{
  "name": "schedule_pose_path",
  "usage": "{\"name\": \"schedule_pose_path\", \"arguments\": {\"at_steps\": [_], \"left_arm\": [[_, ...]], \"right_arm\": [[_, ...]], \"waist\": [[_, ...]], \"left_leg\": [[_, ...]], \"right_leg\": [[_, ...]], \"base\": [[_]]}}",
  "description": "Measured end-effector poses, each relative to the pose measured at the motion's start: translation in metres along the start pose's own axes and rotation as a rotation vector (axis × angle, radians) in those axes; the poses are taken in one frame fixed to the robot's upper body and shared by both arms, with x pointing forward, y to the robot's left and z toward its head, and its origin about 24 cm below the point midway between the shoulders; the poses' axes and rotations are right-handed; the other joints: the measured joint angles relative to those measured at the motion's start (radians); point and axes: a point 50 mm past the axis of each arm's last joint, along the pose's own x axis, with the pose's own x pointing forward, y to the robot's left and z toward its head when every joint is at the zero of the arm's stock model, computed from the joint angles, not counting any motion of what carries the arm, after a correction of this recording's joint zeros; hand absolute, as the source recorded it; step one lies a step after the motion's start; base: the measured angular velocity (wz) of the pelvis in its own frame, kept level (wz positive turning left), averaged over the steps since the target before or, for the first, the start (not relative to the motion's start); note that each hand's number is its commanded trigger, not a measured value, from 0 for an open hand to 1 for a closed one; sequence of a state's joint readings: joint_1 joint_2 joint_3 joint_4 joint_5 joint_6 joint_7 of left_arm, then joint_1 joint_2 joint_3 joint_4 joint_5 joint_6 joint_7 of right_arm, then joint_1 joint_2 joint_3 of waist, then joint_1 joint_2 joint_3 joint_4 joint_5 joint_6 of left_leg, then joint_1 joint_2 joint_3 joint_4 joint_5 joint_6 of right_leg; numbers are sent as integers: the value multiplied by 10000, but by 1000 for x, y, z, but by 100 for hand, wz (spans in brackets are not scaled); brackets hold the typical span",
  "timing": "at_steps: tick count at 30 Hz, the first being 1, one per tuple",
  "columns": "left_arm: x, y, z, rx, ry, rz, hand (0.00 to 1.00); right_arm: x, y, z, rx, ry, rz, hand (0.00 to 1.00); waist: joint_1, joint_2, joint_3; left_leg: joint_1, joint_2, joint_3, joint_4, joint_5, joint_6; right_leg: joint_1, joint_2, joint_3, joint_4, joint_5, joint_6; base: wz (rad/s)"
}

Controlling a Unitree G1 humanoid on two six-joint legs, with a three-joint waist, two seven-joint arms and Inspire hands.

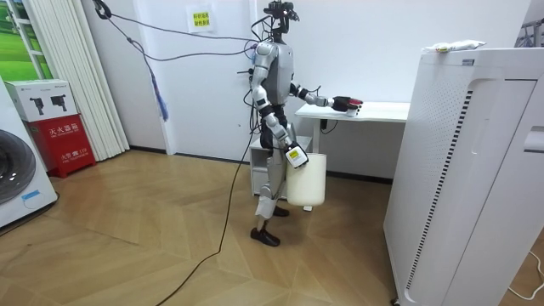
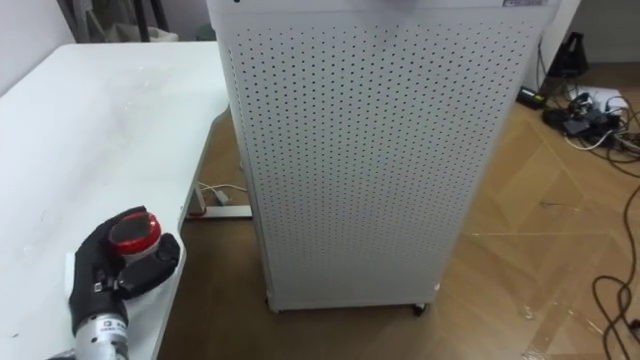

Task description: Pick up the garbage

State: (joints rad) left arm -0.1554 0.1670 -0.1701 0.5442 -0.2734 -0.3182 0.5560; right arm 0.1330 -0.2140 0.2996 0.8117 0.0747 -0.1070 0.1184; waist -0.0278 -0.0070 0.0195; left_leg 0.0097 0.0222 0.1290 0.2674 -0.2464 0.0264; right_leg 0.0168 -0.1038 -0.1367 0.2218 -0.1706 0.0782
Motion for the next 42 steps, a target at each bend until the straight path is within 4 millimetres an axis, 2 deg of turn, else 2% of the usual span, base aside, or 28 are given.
{"name": "schedule_pose_path", "arguments": {"at_steps": [7, 13, 15, 19, 22, 27, 30, 35, 39, 41, 42], "left_arm": [[0, 0, -2, 31, 82, -3, 100], [-1, -1, -2, -47, 167, -20, 100], [1, -4, 3, -117, -14, -111, 100], [-3, -15, 10, 29, -443, -728, 100], [-9, -30, 12, 444, -764, -1884, 100], [-29, -59, 9, 999, -920, -4705, 100], [-39, -69, 4, 1186, -788, -6111, 100], [-57, -76, -10, 1627, -331, -8190, 100], [-66, -76, -15, 1555, -74, -9086, 100], [-71, -77, -14, 1454, -78, -9564, 100], [-73, -77, -15, 1433, -29, -9743, 100]], "right_arm": [[0, 1, 1, -4, -20, -17, 100], [4, 2, 9, 6, -256, -24, 100], [8, 1, 17, -15, -426, -89, 100], [9, -1, 18, -55, -397, -118, 100], [12, -3, 18, -101, -177, -46, 100], [19, -6, 40, -361, -707, -79, 100], [23, -9, 51, -465, -985, -126, 100], [24, -11, 54, -348, -1053, -199, 100], [24, -11, 55, -372, -1160, -184, 100], [24, -11, 57, -381, -1298, -218, 100], [24, -12, 58, -378, -1360, -229, 100]], "waist": [[-33, -28, 18], [-158, -23, 15], [-173, -14, 10], [-167, -2, 0], [-171, 13, -10], [-135, 47, -13], [-115, 91, 7], [-104, 242, 15], [-8, 250, 9], [56, 255, 6], [61, 260, 4]], "left_leg": [[-8, 0, -2, -1, 0, 0], [-117, 7, 9, 22, 0, 0], [-369, 9, 63, 68, 1, 0], [-737, 14, 34, 201, 2, -1], [-919, 18, 13, 228, 2, -1], [-1181, 38, 78, 229, 9, -5], [-1229, 37, 85, 191, 9, -5], [-1233, 39, 84, 148, 9, -5], [-1232, 37, 61, 99, 9, -5], [-1232, 36, -78, 26, 10, -8], [-1214, 28, -342, 15, 10, -8]], "right_leg": [[2, 0, 3, -3, 0, 1], [-110, 0, 2, 36, 0, 0], [-438, -3, 46, 158, 7, -11], [-753, -10, 44, 183, 23, -31], [-916, -14, 0, 202, 23, -31], [-1241, -10, 22, 213, 29, -40], [-1344, 4, 61, 196, 34, -47], [-1405, 6, 48, 197, 33, -46], [-1541, 17, 93, 232, 33, -46], [-1842, 18, 84, 594, 22, -61], [-2051, 14, 34, 966, 10, -78]], "base": [[0], [0], [-6], [-1], [1], [-5], [-8], [-5], [-17], [-27], [-28]]}}
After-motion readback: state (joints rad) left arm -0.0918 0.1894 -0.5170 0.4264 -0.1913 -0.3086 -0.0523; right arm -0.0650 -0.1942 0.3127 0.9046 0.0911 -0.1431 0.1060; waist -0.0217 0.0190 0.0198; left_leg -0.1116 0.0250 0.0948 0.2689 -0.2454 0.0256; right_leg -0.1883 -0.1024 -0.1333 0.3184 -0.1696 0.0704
